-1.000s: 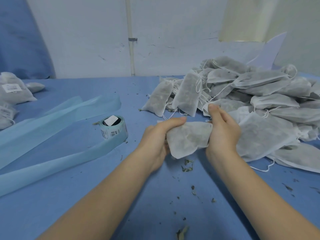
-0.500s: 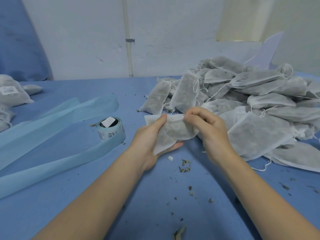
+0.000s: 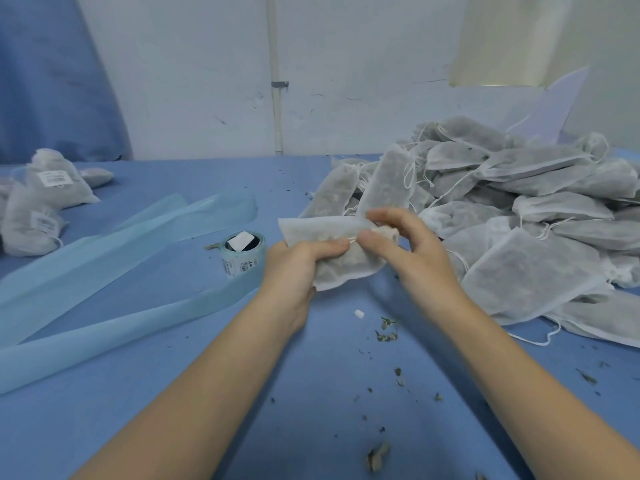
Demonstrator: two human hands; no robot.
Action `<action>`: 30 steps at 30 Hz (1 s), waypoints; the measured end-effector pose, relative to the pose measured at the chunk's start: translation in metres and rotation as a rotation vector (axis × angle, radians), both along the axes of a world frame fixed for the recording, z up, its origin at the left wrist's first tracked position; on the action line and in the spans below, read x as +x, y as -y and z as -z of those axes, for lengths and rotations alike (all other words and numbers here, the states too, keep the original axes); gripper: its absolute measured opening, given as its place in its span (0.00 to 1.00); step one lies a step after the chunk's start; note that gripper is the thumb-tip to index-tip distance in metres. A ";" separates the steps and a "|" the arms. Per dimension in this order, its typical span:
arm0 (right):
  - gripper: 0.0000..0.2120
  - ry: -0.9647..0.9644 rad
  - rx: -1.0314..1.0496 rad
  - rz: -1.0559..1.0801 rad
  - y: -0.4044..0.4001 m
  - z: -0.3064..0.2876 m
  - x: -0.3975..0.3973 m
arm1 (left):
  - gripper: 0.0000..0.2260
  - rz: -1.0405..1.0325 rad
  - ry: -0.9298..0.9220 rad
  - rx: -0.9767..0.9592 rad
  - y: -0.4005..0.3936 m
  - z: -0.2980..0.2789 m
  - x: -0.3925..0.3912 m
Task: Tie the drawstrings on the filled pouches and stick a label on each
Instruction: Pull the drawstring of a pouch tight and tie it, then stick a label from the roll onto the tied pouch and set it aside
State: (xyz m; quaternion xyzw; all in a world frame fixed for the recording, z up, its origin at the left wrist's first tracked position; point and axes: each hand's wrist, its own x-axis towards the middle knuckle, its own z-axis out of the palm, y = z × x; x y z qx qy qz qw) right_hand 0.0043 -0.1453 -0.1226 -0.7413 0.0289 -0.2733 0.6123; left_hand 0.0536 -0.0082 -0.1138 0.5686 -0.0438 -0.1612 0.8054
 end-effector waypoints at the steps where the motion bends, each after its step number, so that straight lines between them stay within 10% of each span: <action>1: 0.09 -0.030 0.131 -0.063 -0.004 -0.003 0.005 | 0.11 -0.058 0.001 -0.019 -0.006 -0.003 0.002; 5: 0.15 -0.214 0.484 -0.211 -0.026 -0.004 0.029 | 0.09 -0.285 0.023 -0.054 -0.033 -0.020 0.017; 12: 0.29 -0.401 -0.390 -0.242 -0.070 0.019 0.066 | 0.09 -0.562 0.068 -0.015 -0.077 -0.037 0.049; 30: 0.22 -0.225 -0.455 -0.091 -0.105 0.024 0.094 | 0.12 -0.405 0.213 0.391 -0.075 -0.018 0.063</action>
